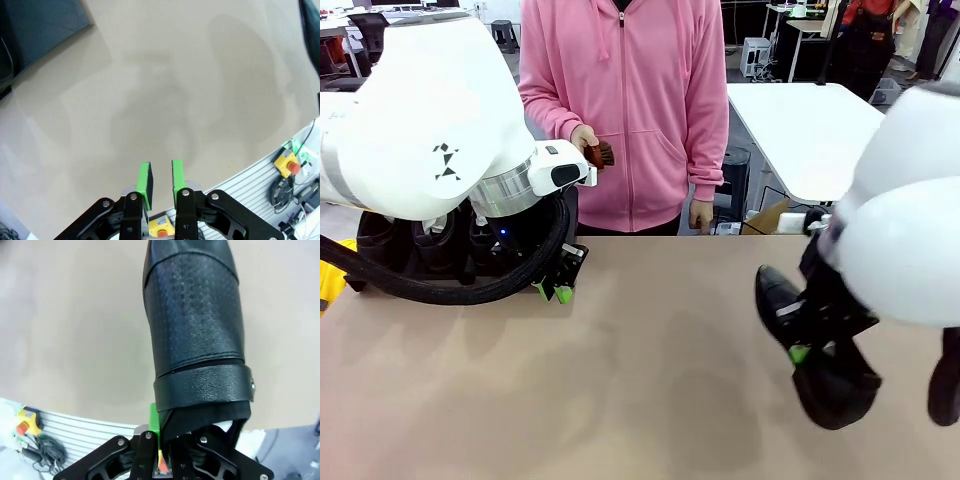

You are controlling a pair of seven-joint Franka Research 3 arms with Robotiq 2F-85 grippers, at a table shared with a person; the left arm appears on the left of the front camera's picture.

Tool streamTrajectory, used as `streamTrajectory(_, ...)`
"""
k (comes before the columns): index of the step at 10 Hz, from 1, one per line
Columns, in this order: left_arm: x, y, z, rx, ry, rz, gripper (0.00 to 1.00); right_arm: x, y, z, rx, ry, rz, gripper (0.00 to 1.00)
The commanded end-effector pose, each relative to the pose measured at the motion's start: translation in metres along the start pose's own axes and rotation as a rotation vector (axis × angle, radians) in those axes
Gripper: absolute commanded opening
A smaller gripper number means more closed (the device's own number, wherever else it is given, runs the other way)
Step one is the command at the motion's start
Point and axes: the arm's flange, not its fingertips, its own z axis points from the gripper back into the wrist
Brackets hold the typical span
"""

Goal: Organize the shoes by placing them on the stand.
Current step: Pick up one Shoe and place it in the middle of the table.

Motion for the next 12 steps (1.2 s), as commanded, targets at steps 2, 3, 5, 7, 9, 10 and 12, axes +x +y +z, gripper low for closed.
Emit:
streamTrajectory(2,0.0,0.002,0.003,0.008,0.002,-0.008,0.25,0.004,0.035,-0.035,0.039,0.005,-0.045,0.0)
streamTrajectory(3,0.0,0.002,0.003,0.008,0.002,-0.008,0.25,0.005,0.049,-0.05,0.056,-0.005,-0.046,0.0)
streamTrajectory(5,0.0,0.002,0.003,0.008,0.002,-0.008,0.25,0.008,0.067,-0.072,0.045,-0.05,-0.043,0.0)
streamTrajectory(7,0.0,0.002,0.003,0.008,0.002,-0.008,0.25,0.015,0.082,-0.076,0.042,-0.085,-0.052,0.0)
streamTrajectory(9,0.0,0.002,0.003,0.008,0.002,-0.008,0.25,0.029,0.094,-0.08,0.054,-0.116,-0.057,0.0)
streamTrajectory(10,0.0,0.002,0.003,0.008,0.002,-0.008,0.25,0.037,0.098,-0.084,0.045,-0.111,-0.054,0.0)
streamTrajectory(12,0.0,0.002,0.003,0.008,0.002,-0.008,0.25,0.044,0.104,-0.088,0.038,-0.091,-0.051,0.0)
